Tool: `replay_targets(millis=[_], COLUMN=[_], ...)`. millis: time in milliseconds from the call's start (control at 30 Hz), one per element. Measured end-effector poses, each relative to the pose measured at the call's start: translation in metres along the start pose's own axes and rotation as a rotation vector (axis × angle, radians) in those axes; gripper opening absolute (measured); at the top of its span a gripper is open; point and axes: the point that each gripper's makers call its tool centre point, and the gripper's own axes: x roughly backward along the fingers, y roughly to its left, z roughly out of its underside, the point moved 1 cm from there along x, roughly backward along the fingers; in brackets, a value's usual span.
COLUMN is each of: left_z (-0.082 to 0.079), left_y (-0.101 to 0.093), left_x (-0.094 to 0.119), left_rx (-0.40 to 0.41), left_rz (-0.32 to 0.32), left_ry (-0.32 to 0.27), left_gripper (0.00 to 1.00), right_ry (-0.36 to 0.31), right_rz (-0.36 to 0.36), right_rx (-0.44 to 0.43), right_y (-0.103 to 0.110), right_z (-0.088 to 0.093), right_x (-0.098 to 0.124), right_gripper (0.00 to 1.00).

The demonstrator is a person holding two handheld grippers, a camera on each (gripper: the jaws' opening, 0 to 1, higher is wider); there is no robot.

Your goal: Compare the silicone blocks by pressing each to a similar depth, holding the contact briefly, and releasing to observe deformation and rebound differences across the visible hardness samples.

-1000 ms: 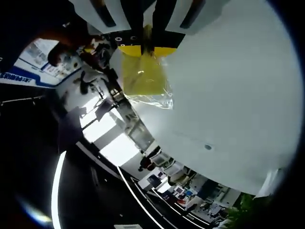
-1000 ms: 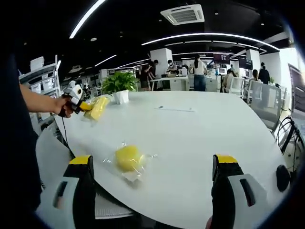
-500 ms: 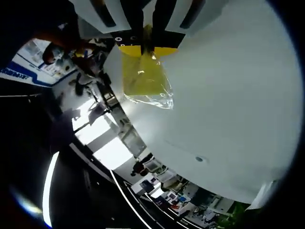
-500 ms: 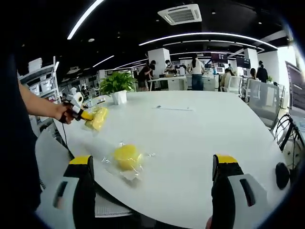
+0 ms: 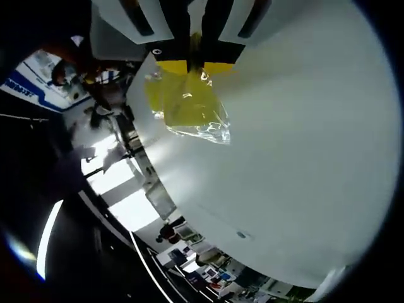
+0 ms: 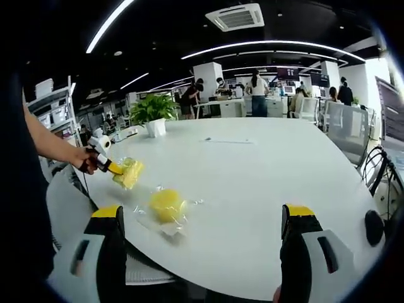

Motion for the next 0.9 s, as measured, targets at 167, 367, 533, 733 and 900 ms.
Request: replay_targets(millis=[167,367,533,733,900], left_z=[0.007,0.012,0.016,0.015,0.015], left_y=[0.008,0.008,0.011,0.014,0.017], left_x=[-0.006,-0.012,-0.016,-0.019,-0.02], left_rx=[0.011,0.019,0.023,0.019,0.021], left_rz=[-0.005,-0.009,-0.012,-0.022,-0.033], left_ry=[0.024,0.049,0.066,0.07,0.077], left_gripper=[0.03,0.03,0.03,0.03,0.03], right_ry=[0.006,0.011,0.017,0.018,0.02], right_rz=[0.002,0.009,0.014,0.019,0.021], right_rx=[-0.002,-0.004,-0.008,-0.01,-0.014], right_y=[-0.001,-0.003,-0.004,-0.002,-0.001], right_z=[0.001,0.002,0.004,0.004,0.005], right_x=[0.0,0.001,0.002,0.002,0.003], right_gripper=[0.97,0.97,0.97,0.97,0.97])
